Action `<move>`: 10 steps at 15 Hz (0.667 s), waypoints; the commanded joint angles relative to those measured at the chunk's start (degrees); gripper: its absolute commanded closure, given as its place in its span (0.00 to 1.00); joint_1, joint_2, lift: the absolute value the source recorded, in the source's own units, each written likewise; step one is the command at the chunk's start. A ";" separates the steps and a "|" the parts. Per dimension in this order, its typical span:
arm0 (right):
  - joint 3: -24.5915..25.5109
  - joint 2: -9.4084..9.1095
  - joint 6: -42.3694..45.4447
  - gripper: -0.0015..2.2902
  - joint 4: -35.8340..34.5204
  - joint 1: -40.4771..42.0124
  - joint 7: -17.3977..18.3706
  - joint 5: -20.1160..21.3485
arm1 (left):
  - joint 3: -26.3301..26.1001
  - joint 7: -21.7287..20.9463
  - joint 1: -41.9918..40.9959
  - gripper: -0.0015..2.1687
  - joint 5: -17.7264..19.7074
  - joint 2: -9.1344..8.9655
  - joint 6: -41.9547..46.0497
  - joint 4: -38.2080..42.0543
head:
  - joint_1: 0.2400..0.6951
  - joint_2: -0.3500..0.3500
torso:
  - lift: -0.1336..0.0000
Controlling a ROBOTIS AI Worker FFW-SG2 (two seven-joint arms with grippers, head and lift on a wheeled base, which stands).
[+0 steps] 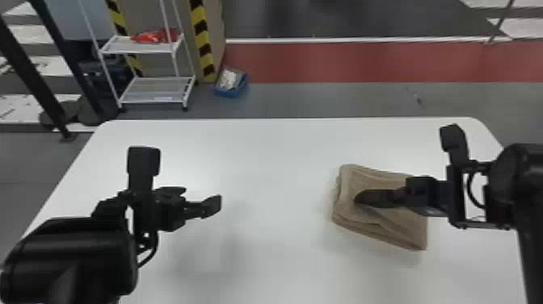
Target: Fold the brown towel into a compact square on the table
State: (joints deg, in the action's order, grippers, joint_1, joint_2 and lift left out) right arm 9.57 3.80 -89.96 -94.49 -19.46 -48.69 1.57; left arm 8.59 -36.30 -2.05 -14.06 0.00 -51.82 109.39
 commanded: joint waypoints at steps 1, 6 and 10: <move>-1.74 -0.11 -0.12 0.91 -0.61 0.04 0.00 -1.30 | 0.03 0.00 0.03 0.03 0.00 -0.15 0.00 -0.05 | 1.00 0.60 | 0.07; -5.00 -0.11 -0.12 0.31 -10.63 3.99 -1.23 0.02 | 0.12 -0.18 -0.15 0.03 0.00 -0.15 0.00 0.47 | 1.00 0.65 | 0.07; -12.82 0.95 -0.12 0.00 -24.16 8.48 -16.97 21.90 | 0.47 -0.53 -0.24 0.03 0.00 -0.15 -0.18 0.47 | 1.00 0.68 | 0.07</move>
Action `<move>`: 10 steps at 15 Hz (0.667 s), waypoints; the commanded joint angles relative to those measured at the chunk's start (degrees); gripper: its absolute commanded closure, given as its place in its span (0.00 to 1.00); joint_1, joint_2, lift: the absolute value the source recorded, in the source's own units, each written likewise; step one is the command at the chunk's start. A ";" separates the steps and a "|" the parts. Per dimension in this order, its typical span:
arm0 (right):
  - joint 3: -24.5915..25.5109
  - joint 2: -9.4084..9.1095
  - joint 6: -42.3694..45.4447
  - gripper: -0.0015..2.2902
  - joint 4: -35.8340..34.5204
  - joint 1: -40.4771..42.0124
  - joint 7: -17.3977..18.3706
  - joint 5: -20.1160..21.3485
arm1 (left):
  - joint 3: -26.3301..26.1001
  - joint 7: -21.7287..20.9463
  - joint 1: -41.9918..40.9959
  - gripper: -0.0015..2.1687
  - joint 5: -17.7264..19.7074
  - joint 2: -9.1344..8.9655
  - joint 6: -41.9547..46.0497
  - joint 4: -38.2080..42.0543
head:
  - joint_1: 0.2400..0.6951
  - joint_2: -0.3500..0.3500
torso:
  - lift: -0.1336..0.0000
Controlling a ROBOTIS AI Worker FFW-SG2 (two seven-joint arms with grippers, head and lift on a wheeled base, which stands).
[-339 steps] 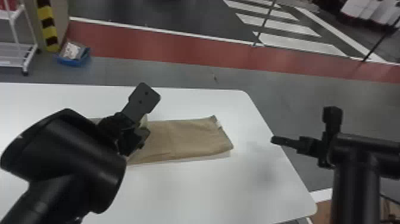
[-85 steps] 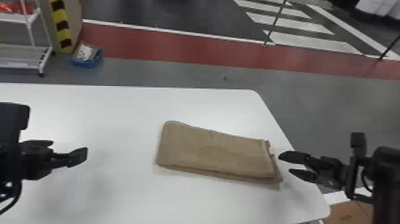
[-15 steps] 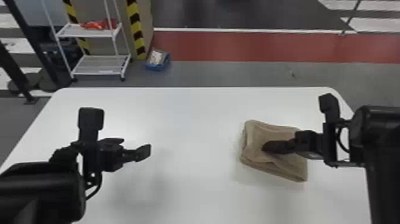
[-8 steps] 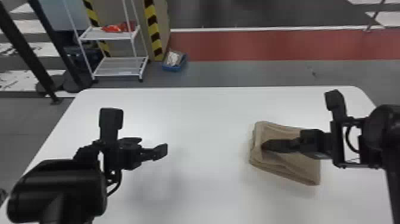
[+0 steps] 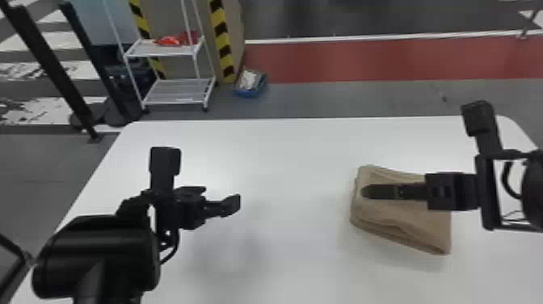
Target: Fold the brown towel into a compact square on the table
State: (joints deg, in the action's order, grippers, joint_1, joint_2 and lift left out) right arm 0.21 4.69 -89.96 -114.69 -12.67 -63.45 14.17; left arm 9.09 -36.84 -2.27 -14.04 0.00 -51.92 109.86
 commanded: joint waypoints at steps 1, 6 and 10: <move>-5.39 -0.03 -0.12 0.01 -4.93 2.21 -4.14 14.22 | -0.13 0.01 0.08 0.03 -0.02 -0.15 0.10 -0.09 | 1.00 0.68 | 0.07; -16.03 -0.03 -0.12 0.03 -5.19 1.60 -14.15 34.17 | -0.04 -0.08 -0.27 0.03 -0.02 -0.15 0.10 0.00 | 1.00 0.68 | 0.07; -23.23 -0.38 -0.12 0.03 0.78 -1.13 -14.87 44.36 | 0.14 -0.43 -0.45 0.03 0.07 -0.15 0.10 0.09 | 1.00 0.70 | 0.07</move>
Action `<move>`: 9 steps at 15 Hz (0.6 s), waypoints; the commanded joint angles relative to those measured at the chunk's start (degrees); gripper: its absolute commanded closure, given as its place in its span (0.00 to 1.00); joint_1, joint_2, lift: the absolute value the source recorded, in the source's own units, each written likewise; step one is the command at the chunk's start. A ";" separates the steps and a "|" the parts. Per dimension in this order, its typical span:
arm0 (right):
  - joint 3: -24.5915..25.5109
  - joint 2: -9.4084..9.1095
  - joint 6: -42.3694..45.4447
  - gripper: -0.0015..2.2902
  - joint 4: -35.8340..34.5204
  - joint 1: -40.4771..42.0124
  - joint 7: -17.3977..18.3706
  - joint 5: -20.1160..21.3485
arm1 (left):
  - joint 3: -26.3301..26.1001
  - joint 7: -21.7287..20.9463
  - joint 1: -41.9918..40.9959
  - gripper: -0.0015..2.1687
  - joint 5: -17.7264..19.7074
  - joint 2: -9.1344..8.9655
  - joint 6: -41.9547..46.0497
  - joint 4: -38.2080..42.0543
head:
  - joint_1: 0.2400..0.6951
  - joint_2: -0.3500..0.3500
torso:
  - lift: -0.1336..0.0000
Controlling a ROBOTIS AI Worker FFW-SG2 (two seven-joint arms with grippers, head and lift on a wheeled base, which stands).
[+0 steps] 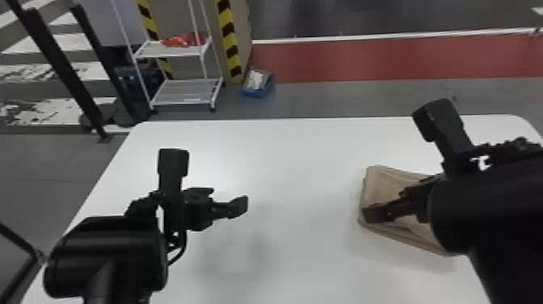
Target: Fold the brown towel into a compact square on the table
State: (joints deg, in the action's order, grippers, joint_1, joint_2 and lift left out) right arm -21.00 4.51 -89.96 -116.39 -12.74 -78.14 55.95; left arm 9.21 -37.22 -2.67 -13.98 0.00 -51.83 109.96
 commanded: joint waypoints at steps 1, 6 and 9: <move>-3.25 -0.20 -0.12 0.03 3.54 -1.59 -0.19 2.85 | 0.01 0.04 -0.05 0.03 0.01 -0.15 0.01 -0.01 | 1.00 0.70 | 0.07; -7.91 -1.08 -0.12 0.03 9.17 -3.79 -0.19 7.33 | 0.72 -0.31 -0.23 0.03 0.18 -0.15 0.36 -0.10 | 1.00 0.72 | 0.07; -9.85 -1.52 -0.12 0.03 15.67 -6.34 -0.19 8.83 | 0.89 -0.31 -0.32 0.03 0.36 -0.15 0.89 -0.45 | 1.00 0.72 | 0.07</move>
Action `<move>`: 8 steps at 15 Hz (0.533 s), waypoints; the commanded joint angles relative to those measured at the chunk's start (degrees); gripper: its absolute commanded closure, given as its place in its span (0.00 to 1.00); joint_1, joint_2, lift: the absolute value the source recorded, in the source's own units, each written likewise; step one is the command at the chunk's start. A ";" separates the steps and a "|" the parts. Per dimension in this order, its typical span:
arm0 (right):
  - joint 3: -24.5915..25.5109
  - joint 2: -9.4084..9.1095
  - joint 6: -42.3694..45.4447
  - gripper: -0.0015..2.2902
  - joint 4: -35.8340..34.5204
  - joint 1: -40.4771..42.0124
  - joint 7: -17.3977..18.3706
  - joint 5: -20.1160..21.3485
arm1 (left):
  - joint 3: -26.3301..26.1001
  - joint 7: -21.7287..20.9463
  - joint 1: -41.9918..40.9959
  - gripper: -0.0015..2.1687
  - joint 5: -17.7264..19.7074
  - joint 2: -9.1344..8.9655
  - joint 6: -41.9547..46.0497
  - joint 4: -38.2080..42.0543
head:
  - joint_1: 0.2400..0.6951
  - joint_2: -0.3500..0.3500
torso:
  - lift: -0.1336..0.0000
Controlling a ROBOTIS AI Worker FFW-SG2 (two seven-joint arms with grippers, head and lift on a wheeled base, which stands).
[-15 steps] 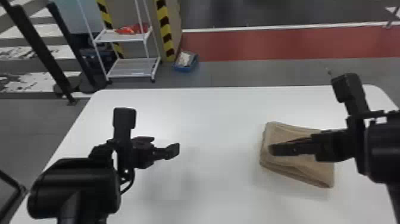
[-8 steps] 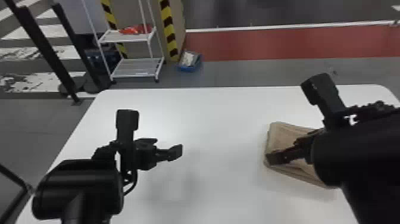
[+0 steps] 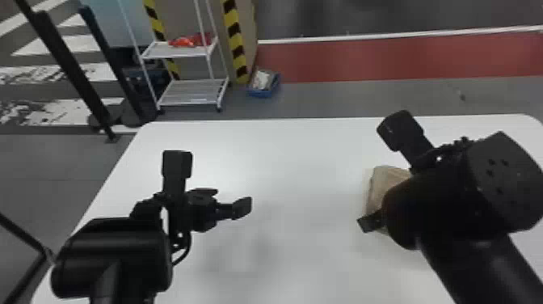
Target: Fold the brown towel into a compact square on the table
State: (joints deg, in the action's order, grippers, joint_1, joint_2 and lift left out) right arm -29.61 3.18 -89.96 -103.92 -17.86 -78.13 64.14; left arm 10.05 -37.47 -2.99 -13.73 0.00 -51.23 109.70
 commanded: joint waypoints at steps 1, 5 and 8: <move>-1.33 -1.16 -0.12 0.03 4.87 -1.74 -0.19 1.07 | 0.06 -0.05 0.00 0.03 0.11 -0.15 0.30 -0.27 | 1.00 0.72 | 0.07; -2.30 -3.23 -0.12 0.04 13.48 -5.87 -0.19 1.86 | 0.41 -0.05 -0.18 0.03 0.20 -0.15 0.47 -0.27 | 1.00 0.72 | 0.07; -4.14 -3.23 -0.12 0.04 20.69 -9.39 -0.19 2.22 | 0.76 -0.14 -0.27 0.03 0.28 -0.15 0.82 -0.36 | 1.00 0.72 | 0.07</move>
State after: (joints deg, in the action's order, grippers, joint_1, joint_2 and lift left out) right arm -32.69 0.02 -89.96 -86.62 -25.60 -78.13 66.13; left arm 10.68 -37.62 -3.19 -13.49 0.00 -50.56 109.35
